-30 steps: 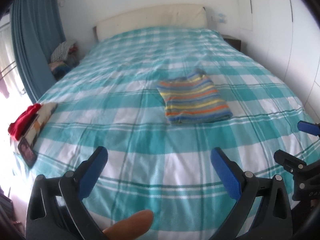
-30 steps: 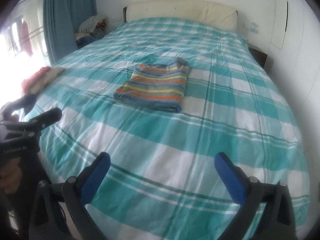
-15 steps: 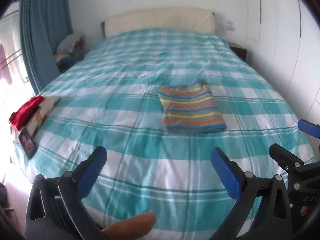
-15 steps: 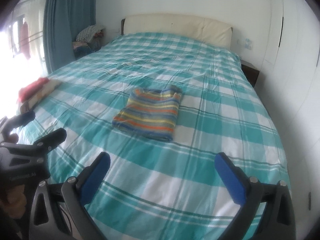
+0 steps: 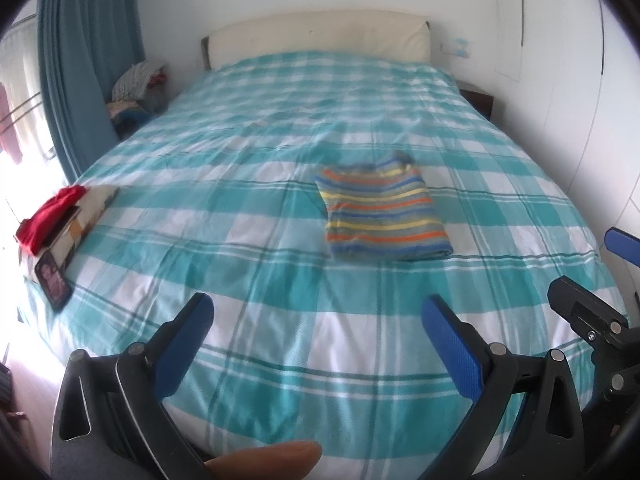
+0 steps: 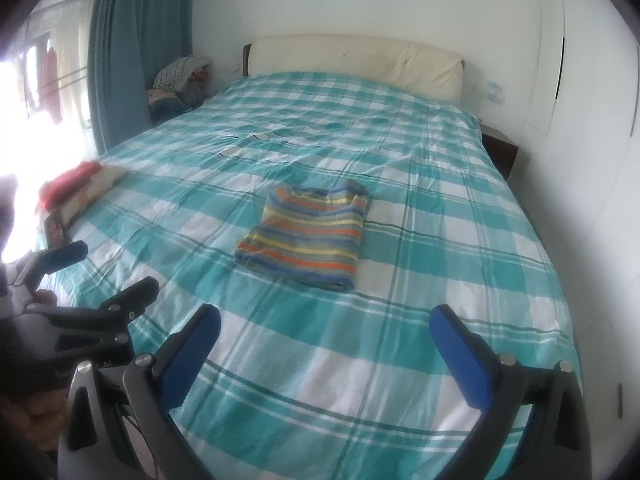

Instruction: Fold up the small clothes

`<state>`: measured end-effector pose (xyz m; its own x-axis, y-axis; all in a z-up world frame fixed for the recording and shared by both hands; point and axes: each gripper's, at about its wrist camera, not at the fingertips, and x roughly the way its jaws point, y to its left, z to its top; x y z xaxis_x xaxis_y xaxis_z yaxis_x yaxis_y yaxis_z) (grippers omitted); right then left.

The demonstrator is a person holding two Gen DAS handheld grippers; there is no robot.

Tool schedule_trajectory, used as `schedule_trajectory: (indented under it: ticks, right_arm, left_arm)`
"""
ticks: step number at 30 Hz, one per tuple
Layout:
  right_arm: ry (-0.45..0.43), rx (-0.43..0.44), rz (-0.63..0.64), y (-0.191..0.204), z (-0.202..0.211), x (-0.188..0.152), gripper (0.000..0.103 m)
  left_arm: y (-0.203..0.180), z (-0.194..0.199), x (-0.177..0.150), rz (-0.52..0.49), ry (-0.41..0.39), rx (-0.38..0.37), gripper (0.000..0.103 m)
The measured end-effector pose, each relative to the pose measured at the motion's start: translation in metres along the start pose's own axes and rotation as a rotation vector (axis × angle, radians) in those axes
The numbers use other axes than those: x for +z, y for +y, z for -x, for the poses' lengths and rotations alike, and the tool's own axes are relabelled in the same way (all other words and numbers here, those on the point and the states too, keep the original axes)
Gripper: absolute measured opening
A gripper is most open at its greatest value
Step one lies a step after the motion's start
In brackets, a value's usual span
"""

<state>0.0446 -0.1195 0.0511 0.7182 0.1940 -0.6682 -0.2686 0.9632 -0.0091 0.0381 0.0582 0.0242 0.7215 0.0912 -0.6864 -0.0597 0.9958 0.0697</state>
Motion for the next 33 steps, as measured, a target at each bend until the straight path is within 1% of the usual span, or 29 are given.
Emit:
schedule_trajectory:
  ticks: [3,12,16,25,33]
  right_arm:
    - [0.005,0.008,0.02,0.004,0.004,0.0,0.102]
    - [0.008,0.056,0.027,0.007,0.008,0.0,0.102]
    - [0.003,0.045,0.033,0.008,0.01,0.0,0.102]
    - [0.012,0.021,0.008,0.0,0.012,-0.001,0.103]
    - [0.002,-0.005,0.013,0.001,0.019,0.0,0.102]
  left_arm:
    - [0.002,0.002,0.0,0.003,-0.007,0.012,0.103]
    - [0.002,0.009,0.001,-0.005,-0.017,0.03,0.103]
    - [0.001,0.009,0.001,-0.006,-0.018,0.03,0.103]
    - [-0.004,0.019,0.001,-0.049,-0.044,0.033,0.103]
    - [-0.003,0.023,0.005,-0.035,-0.04,0.027,0.103]
